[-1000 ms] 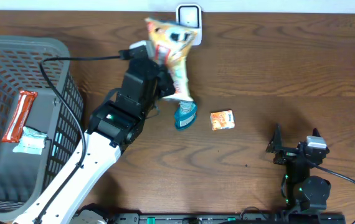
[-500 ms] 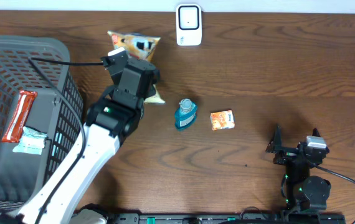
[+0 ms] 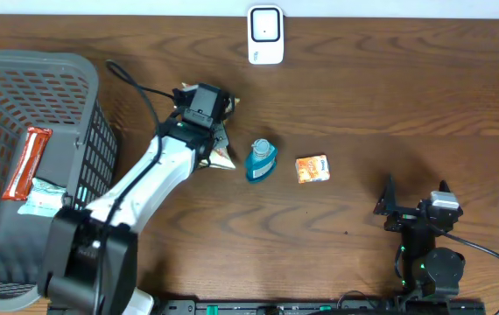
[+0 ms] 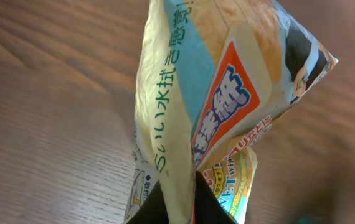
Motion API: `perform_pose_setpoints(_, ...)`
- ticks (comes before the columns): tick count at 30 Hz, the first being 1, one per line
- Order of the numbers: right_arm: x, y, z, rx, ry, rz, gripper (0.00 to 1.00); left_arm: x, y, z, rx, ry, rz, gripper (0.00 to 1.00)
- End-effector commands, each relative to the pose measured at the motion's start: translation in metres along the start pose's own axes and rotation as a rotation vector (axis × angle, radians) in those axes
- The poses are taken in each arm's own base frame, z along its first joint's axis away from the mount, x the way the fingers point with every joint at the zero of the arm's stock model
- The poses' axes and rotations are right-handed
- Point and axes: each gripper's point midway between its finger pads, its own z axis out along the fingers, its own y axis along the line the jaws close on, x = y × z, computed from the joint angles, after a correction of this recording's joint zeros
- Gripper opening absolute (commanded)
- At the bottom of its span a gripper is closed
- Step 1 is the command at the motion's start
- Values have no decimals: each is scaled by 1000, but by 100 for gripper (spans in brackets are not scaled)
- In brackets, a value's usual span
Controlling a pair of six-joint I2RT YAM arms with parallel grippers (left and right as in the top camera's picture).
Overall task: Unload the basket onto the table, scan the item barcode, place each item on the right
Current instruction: 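Lower the snack bag beside the teal bottle and open the left gripper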
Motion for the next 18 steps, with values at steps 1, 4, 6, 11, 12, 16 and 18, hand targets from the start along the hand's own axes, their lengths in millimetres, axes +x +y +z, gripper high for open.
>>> perform_pose_setpoints(1,1,0,0,3,2,-12,99,14,-3,14,13,59,35,8)
perform_pose_setpoints(4,1,0,0,3,2,-12,99,20,-10,18,49,89,36,8)
perform_pose_setpoints(6,1,0,0,3,2,-12,99,22,-13,18,66,98,39,7)
perform_pose_setpoints(11,1,0,0,3,2,-12,99,23,-14,18,70,102,39,7)
perform_pose_setpoints(12,1,0,0,3,2,-12,99,23,-14,18,72,103,39,7)
perform_pose_setpoints(16,1,0,0,3,2,-12,99,28,-21,16,115,133,48,7)
perform_pose_setpoints(18,1,0,0,3,2,-12,99,30,-24,16,133,145,56,8)
